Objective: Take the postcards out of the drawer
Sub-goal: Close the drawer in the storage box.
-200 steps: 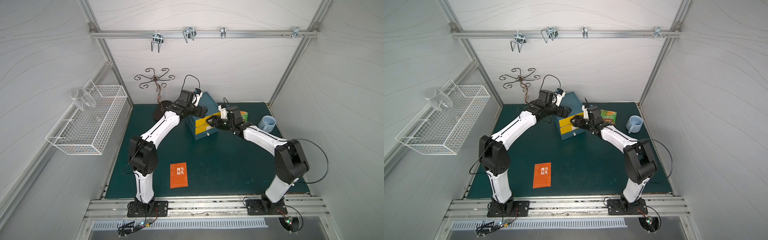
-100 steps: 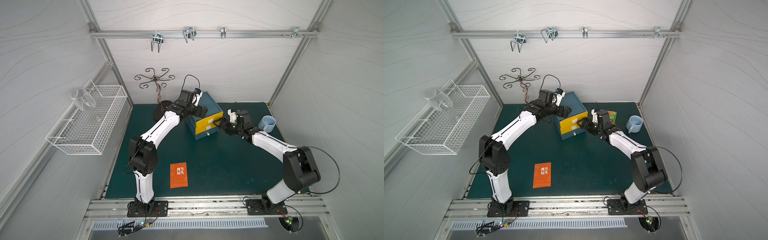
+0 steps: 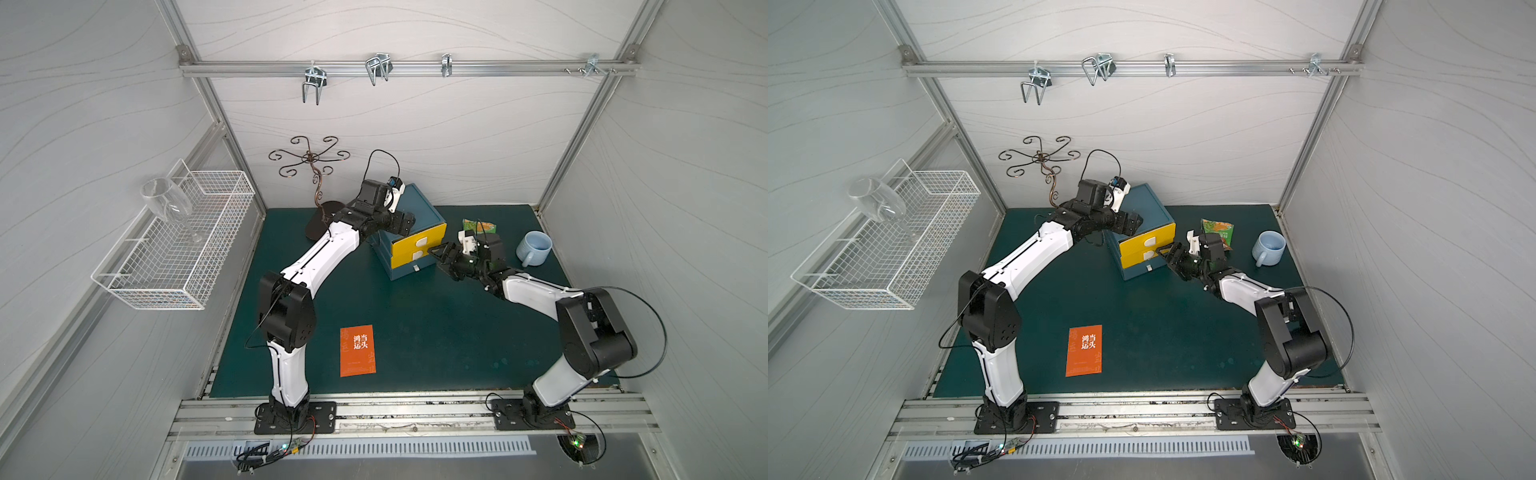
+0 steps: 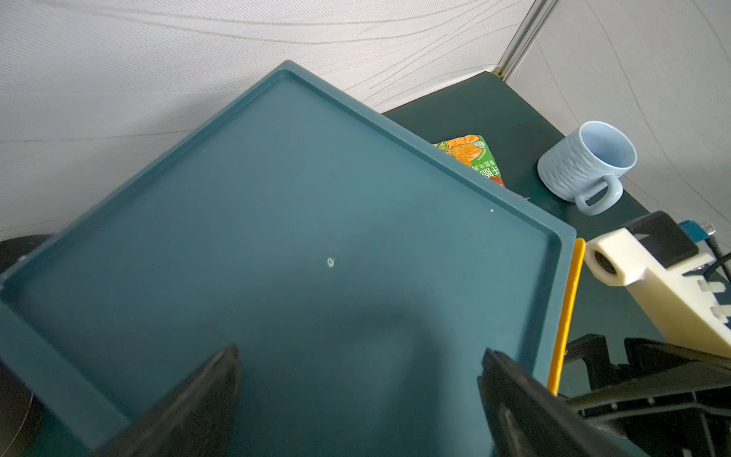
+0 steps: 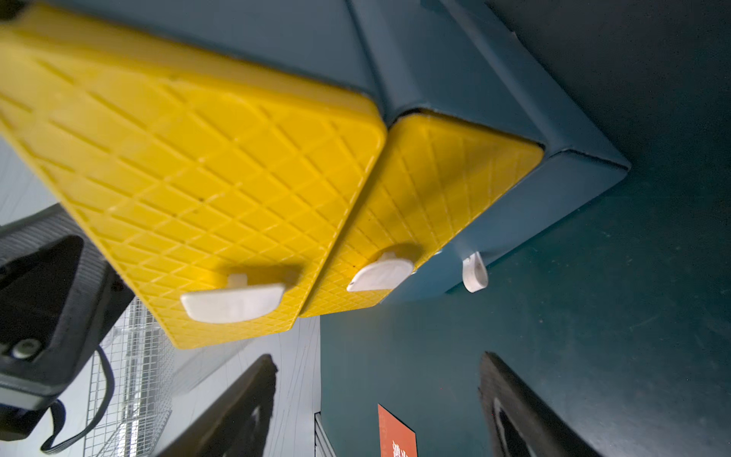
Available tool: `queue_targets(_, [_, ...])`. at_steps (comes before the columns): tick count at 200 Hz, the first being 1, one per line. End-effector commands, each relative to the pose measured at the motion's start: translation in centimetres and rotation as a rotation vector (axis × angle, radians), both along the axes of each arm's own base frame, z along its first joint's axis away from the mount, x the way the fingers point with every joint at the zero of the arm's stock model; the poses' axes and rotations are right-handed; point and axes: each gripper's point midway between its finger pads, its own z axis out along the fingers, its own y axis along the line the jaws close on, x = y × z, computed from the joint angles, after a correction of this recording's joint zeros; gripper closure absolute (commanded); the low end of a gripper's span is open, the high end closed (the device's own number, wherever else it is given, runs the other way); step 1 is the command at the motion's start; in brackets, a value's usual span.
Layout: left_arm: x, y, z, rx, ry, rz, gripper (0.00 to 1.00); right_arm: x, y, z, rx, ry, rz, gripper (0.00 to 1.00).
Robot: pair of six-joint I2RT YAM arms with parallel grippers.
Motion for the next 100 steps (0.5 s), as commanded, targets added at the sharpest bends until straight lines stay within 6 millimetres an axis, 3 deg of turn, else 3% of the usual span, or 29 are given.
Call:
queue_targets(1, [-1.4, -0.2, -0.1, 0.018, 0.059, -0.025, 0.01, 0.9, 0.0, 0.0, 0.069, 0.024, -0.033, 0.2])
queue_targets(72, [-2.1, -0.1, -0.8, 0.016, 0.089, -0.028, 0.01, 3.9, -0.3, 0.6, 0.171, 0.048, -0.138, 0.21])
queue_targets(100, [-2.3, -0.1, -0.8, 0.014, 0.089, -0.031, 0.01, 4.6, -0.4, -0.1, 0.172, 0.091, -0.162, 0.21])
